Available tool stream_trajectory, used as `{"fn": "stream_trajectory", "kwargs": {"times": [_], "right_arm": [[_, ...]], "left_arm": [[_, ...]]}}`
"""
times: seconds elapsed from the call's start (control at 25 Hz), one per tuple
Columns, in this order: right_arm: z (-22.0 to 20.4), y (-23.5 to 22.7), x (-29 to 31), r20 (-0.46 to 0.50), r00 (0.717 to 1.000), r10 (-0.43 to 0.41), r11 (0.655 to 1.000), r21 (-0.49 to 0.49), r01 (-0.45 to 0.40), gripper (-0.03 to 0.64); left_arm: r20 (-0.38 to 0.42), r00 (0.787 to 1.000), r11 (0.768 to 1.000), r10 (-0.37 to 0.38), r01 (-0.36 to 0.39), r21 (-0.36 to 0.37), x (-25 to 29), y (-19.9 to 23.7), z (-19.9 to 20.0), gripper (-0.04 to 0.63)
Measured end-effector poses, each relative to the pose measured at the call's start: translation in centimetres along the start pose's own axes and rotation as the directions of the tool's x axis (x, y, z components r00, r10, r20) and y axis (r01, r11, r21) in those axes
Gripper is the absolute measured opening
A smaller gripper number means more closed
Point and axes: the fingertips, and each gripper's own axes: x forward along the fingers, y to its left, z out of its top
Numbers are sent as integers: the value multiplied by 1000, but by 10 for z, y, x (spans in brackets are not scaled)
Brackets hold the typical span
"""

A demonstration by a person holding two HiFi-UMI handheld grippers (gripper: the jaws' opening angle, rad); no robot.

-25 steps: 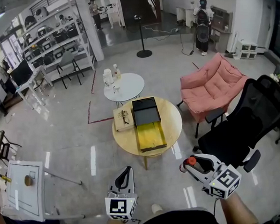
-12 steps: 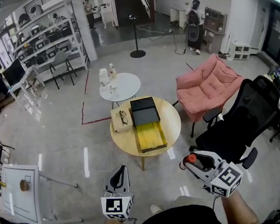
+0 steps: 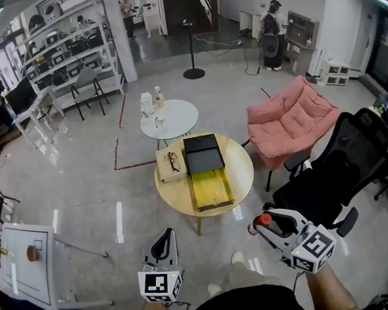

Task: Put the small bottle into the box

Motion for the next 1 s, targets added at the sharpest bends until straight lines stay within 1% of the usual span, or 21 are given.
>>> {"fn": "stream_trajectory", "kwargs": {"times": [0.16, 0.32, 0.76, 1.0], "right_arm": [[0, -4, 8, -6, 1000, 14, 1000, 1, -14, 153], [2, -7, 11, -8, 1000, 25, 1000, -3, -25, 153], [-2, -29, 19, -15, 999, 33, 999, 9, -33, 153], [-2, -43, 25, -9, 999, 54, 998, 12, -54, 153]], "left_arm": [[-2, 1000, 1000, -1, 1, 6, 5, 1, 0, 17], [-9, 1000, 1000, 9, -10, -6, 10, 3, -3, 17], [-17, 1000, 1000, 7, -8, -2, 31, -8, -5, 17], [-28, 999, 1000, 20, -20, -6, 44, -11, -6, 17]]}}
